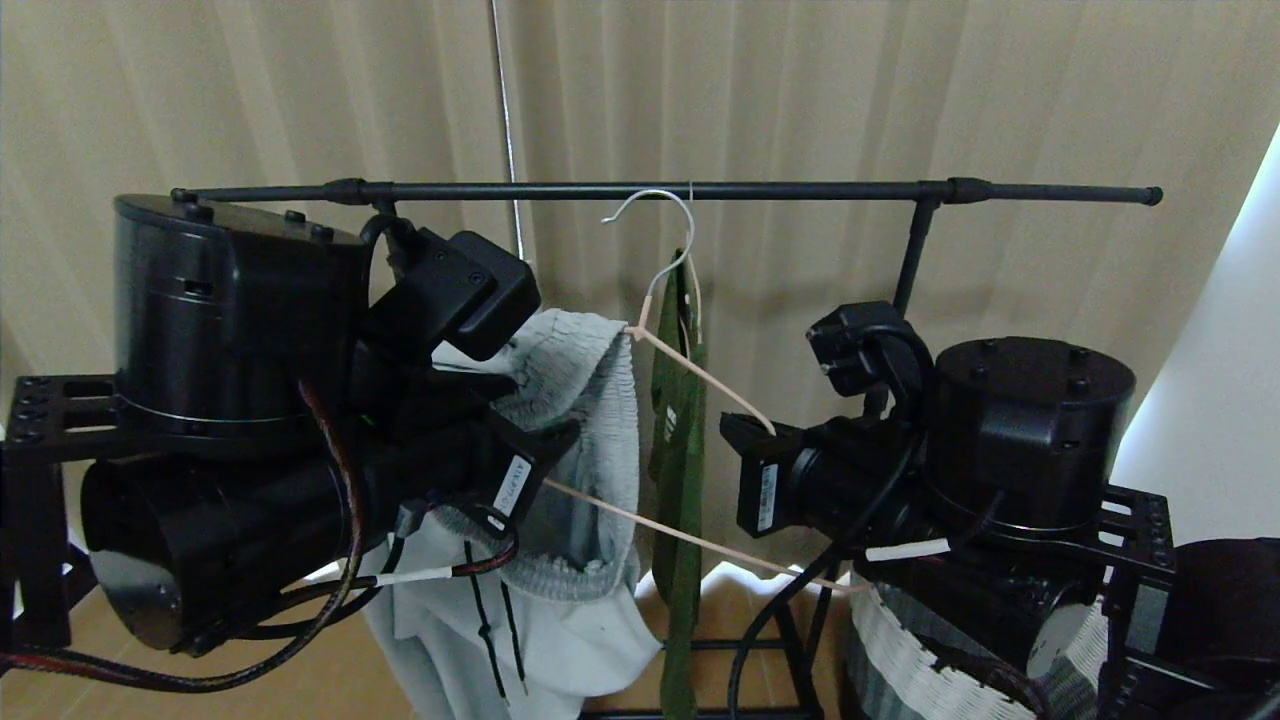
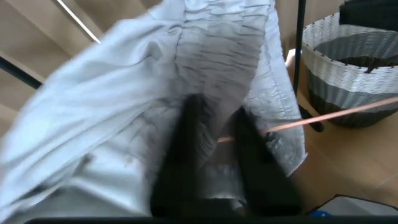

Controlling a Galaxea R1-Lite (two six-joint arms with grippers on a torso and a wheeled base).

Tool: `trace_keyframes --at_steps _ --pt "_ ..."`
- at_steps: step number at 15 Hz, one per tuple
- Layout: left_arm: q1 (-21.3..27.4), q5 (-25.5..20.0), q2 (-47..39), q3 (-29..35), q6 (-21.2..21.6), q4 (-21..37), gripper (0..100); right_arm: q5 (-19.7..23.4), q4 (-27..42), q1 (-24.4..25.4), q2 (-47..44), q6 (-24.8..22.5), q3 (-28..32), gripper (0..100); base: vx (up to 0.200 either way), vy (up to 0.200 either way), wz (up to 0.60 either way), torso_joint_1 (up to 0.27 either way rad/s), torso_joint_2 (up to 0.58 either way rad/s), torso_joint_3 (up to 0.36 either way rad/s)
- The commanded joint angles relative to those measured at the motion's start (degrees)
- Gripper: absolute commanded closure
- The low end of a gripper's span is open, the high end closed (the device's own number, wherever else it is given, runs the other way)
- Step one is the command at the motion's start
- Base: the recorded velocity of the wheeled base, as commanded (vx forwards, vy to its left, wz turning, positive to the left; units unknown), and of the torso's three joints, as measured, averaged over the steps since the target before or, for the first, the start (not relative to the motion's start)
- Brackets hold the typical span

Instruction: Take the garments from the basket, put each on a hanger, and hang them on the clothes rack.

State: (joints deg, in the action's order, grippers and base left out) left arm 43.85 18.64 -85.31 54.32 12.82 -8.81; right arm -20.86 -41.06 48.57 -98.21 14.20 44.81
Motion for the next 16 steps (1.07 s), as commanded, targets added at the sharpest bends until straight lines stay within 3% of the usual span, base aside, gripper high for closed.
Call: trace_keyframes --at_steps 1,4,7,11,16 --pt "0.01 -1.59 0.58 -0.09 0.01 -0.06 0 0.12 -3.24 -0.05 -0.05 -1.81 -2.71 100 0.000 0.000 0.00 0.000 0.00 0.000" --pt "0.10 -5.28 2.78 -2.11 0.10 -1.29 0 0.47 -5.08 -0.93 0.30 -2.51 -3.33 100 0.000 0.000 0.00 0.000 0.00 0.000" --pt "0.10 -5.63 5.15 -5.45 0.27 -5.16 0 1.35 -5.08 -2.69 1.18 -2.69 -3.33 100 0.000 0.000 0.00 0.000 0.00 0.000" --pt "-0.17 -10.55 10.69 -12.40 4.31 -9.03 0 3.10 -5.08 -6.47 2.49 -3.83 -3.77 100 0.000 0.000 0.00 0.000 0.00 0.000" --pt "-2.80 -10.55 14.91 -12.66 5.63 -9.91 0 3.19 -5.00 -8.23 5.39 -4.01 -6.93 100 0.000 0.000 0.00 0.000 0.00 0.000"
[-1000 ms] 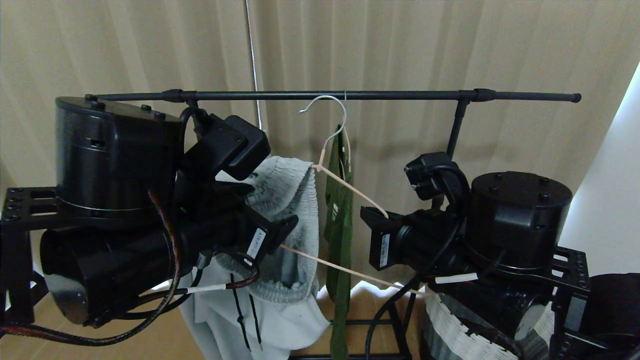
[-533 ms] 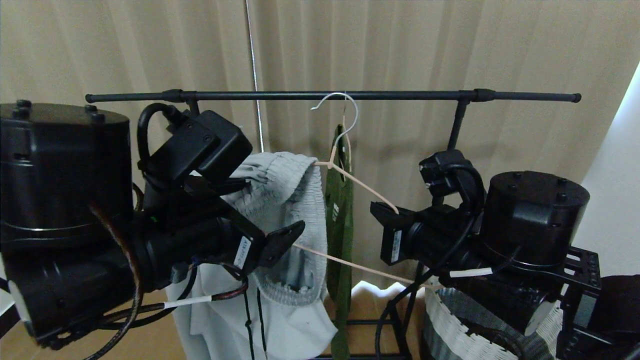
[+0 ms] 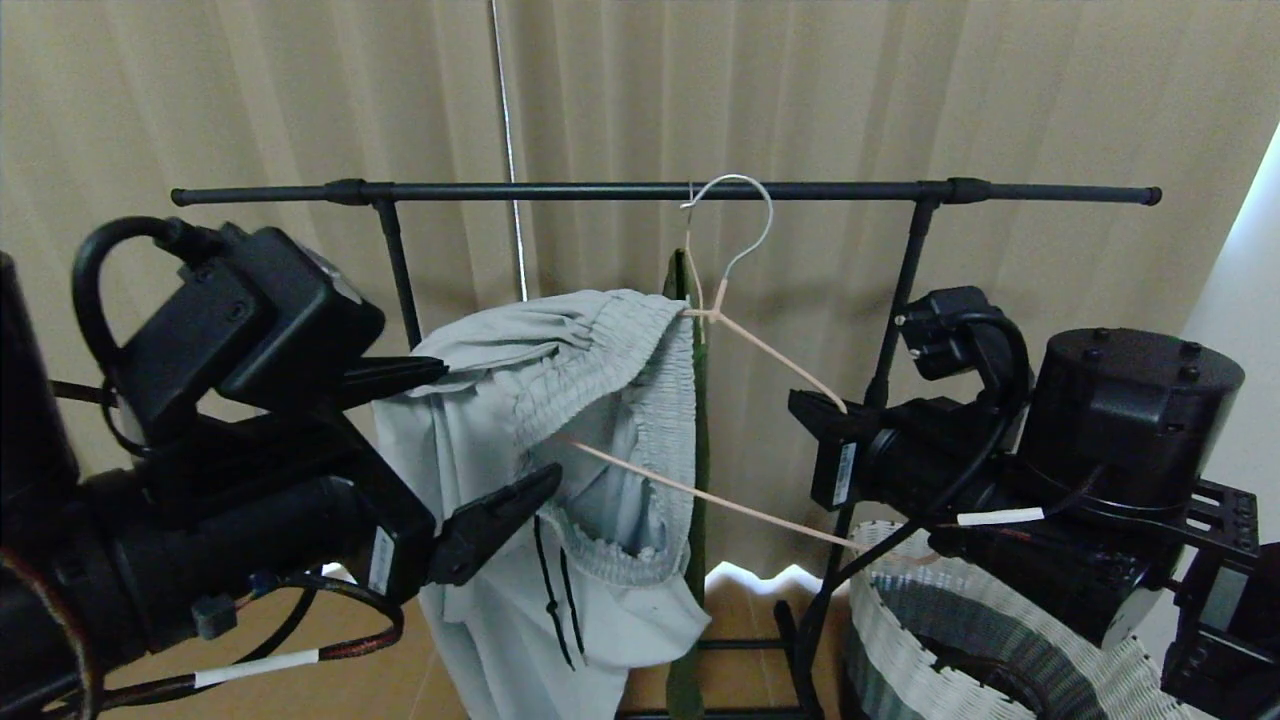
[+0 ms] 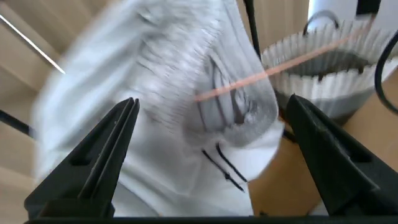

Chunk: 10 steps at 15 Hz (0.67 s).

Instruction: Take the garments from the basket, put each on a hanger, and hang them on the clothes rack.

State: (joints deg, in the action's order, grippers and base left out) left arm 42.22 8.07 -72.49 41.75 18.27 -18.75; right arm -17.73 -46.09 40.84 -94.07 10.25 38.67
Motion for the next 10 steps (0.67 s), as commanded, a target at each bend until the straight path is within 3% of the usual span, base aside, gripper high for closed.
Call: trace_keyframes --at_steps 1,3,5,8,10 --pt "-2.67 -0.07 2.26 -0.09 2.12 -0.15 0 0.50 -0.05 -1.11 1.88 -0.23 -1.40 100 0.000 0.000 0.00 0.000 0.00 0.000" --pt "-4.16 -0.25 2.17 -0.09 4.23 -1.03 0 1.82 -0.05 -1.82 2.58 -1.11 -2.02 100 0.000 0.000 0.00 0.000 0.00 0.000" --pt "-6.01 -0.42 -0.73 0.00 9.15 -6.12 0 5.60 -0.05 -3.66 4.43 -2.96 -3.60 100 0.000 0.000 0.00 0.000 0.00 0.000" --pt "-5.83 -0.51 -4.42 0.70 12.75 -8.23 0 5.60 -0.05 -3.66 4.34 -2.87 -3.78 100 0.000 0.000 0.00 0.000 0.00 0.000" --pt "-5.48 -4.03 -7.41 1.49 16.09 -8.23 0 5.68 -0.14 -3.66 3.81 -2.87 -3.69 100 0.000 0.000 0.00 0.000 0.00 0.000"
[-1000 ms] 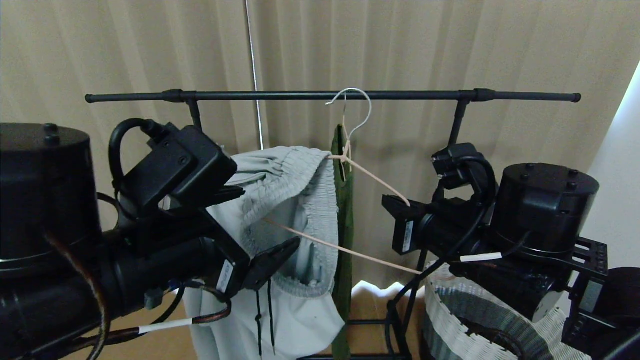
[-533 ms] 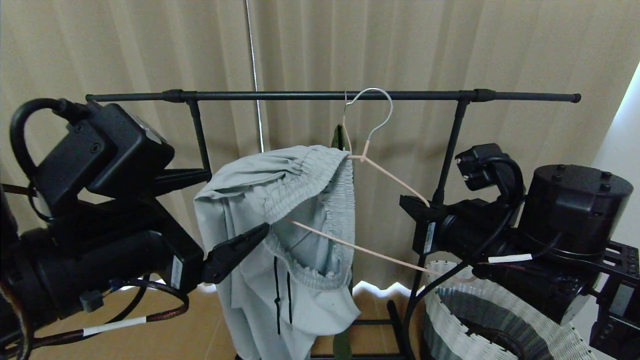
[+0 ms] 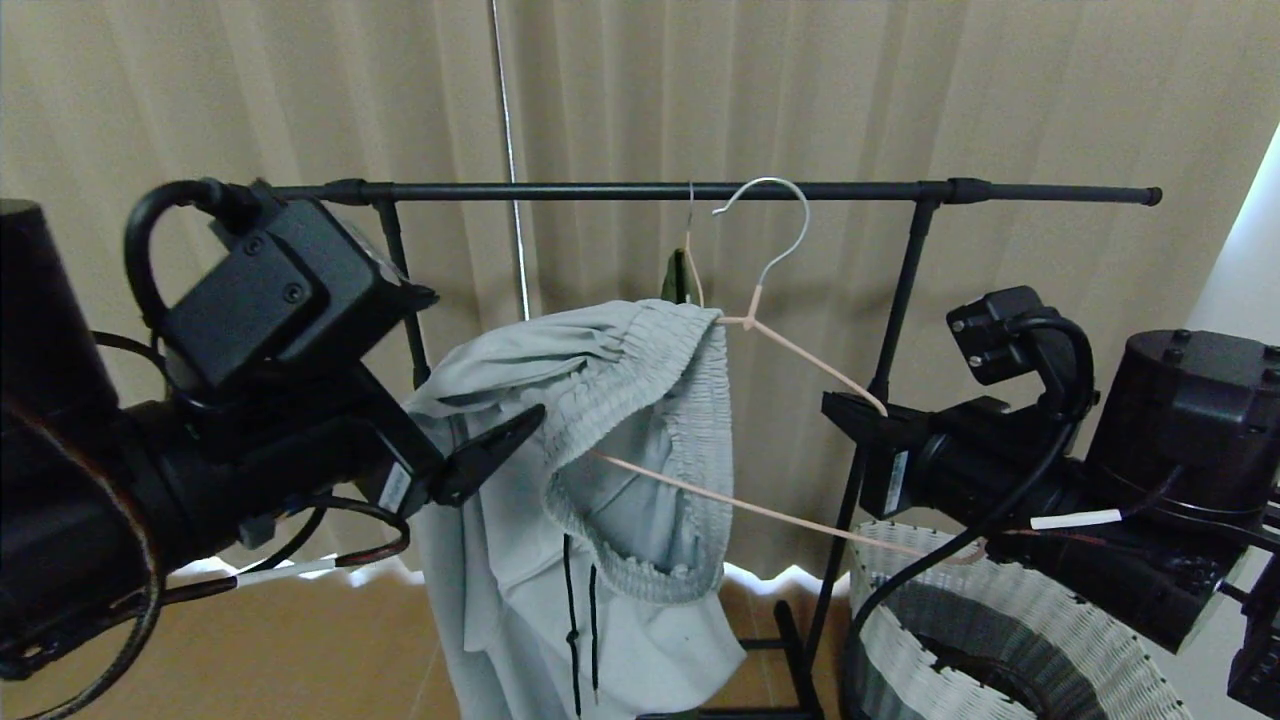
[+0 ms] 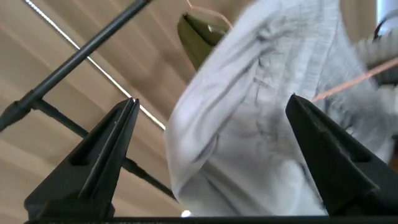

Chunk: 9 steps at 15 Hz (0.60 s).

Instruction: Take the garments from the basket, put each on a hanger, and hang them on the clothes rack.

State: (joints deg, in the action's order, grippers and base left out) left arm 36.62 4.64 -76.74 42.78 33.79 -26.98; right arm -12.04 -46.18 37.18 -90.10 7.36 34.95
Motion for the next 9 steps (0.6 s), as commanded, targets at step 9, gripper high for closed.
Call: trace_keyframes --at_steps 9 --pt "0.12 -3.33 -10.01 8.46 3.91 0.00 0 5.36 -0.49 0.17 0.10 -2.70 -0.94 100 0.000 0.000 0.00 0.000 0.00 0.000"
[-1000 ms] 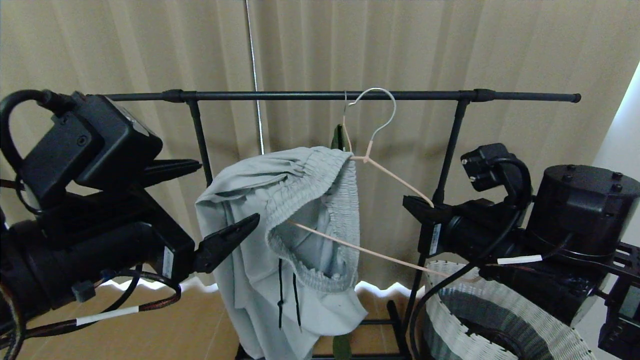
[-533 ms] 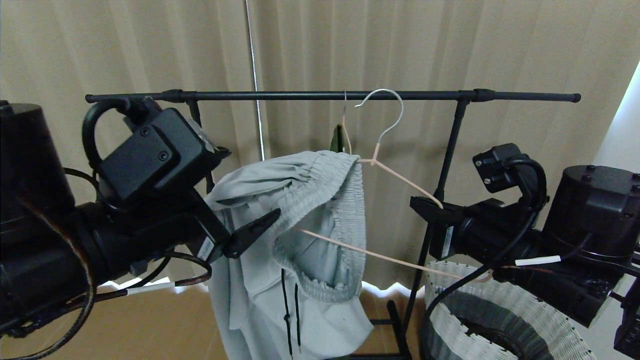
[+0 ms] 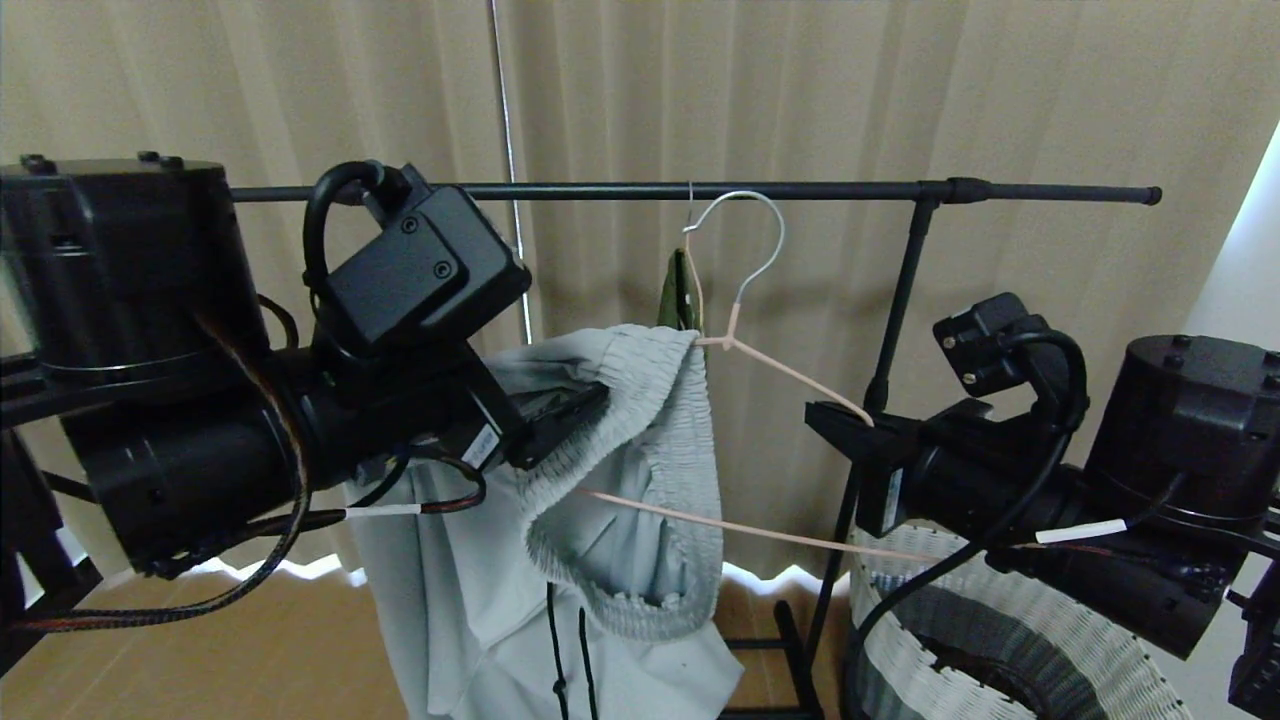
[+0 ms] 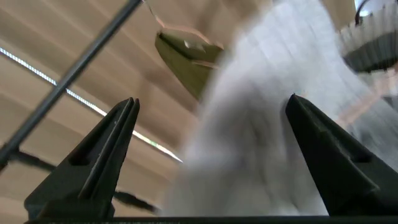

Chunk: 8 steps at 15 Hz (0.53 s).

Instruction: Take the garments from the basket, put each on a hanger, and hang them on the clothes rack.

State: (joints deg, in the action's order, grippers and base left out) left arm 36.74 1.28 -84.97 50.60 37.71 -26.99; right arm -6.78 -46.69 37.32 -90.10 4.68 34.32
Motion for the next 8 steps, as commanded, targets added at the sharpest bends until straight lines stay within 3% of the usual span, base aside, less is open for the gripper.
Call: trace_keyframes --at_steps 1,5,6,8 --pt "0.00 0.04 -2.22 0.72 0.00 0.01 0 1.68 -1.56 0.04 0.19 -0.20 -1.36 100 0.000 0.000 0.00 0.000 0.00 0.000" --pt "0.00 -0.05 -2.75 0.46 0.09 -0.08 0 8.62 -9.38 -0.05 -0.16 -5.38 -5.75 100 0.000 0.000 0.00 0.000 0.00 0.000" --pt "0.00 -0.05 -2.75 0.46 0.09 -0.08 100 8.98 -9.65 -0.05 -0.16 -5.47 -5.84 100 0.000 0.000 0.00 0.000 0.00 0.000" --pt "0.00 -0.14 -2.75 0.29 0.09 -0.08 100 9.06 -9.74 -0.05 -0.16 -5.47 -5.84 100 0.000 0.000 0.00 0.000 0.00 0.000"
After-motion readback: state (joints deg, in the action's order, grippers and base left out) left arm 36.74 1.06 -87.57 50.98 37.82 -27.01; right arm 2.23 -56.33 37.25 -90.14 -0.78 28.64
